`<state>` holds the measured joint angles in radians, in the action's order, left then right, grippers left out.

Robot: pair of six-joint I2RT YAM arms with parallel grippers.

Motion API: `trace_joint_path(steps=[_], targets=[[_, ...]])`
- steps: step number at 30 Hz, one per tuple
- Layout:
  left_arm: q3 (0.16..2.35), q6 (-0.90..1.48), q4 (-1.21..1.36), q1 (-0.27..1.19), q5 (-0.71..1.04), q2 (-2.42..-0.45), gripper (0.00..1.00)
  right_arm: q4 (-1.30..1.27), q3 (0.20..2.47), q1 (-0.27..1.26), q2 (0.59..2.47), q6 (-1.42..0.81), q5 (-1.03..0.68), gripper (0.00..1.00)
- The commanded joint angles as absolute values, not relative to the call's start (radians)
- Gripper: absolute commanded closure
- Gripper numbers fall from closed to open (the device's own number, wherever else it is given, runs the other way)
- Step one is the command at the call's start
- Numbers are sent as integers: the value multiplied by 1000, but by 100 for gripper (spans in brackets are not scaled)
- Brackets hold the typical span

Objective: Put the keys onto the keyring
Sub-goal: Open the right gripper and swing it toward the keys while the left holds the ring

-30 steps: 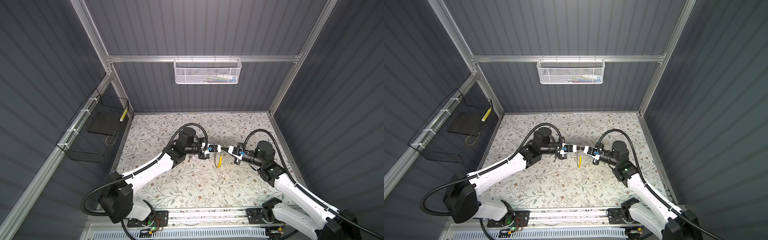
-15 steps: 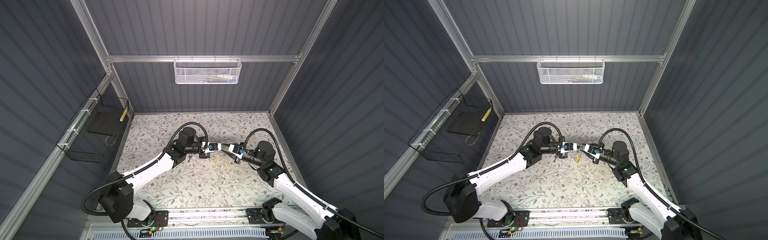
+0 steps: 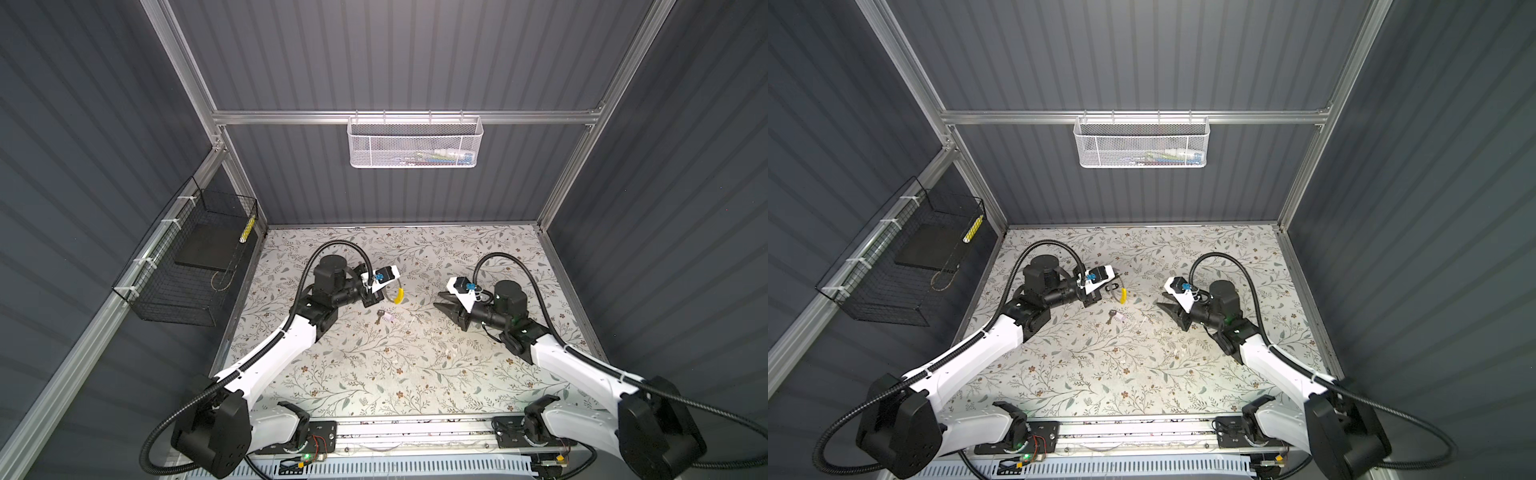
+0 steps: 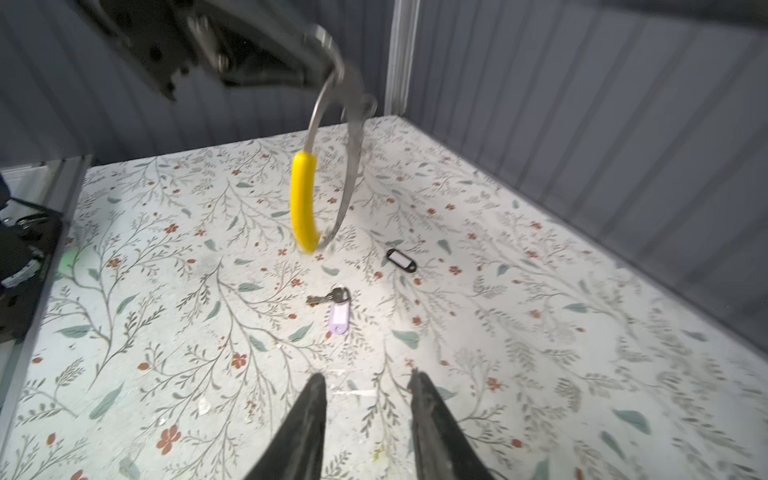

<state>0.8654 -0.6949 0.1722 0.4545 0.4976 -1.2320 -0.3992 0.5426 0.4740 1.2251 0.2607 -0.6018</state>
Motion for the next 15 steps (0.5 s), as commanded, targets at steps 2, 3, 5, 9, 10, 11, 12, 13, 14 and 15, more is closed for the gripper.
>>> trace_joint_path(steps=[2,3,5,9,10,11,12,13,14,15], targets=[[834,-706,169,364,542,-1210,100,-454,625,529,1403,291,-675,62],[837,-717,170,339,544,-1215,100,-453,664,534,1461,292,-671,62],[846,-711,188,294,544,-1221,100,-456,738,543,1566,277,-658,64],[859,-740,185,233,487,-1223,100,-295,921,587,1705,383,-653,64],[853,-740,198,217,476,-1221,100,-226,975,595,1739,433,-645,63],[846,-735,215,201,466,-1219,100,-160,1025,603,1769,476,-638,63],[840,-721,232,183,455,-1213,100,-84,1085,611,1798,520,-628,63],[841,-709,237,165,450,-1208,100,-37,1132,616,1823,545,-617,63],[845,-697,242,145,446,-1202,100,3,1180,619,1853,568,-605,63],[847,-691,245,128,446,-1200,100,47,1226,621,1883,589,-595,62]])
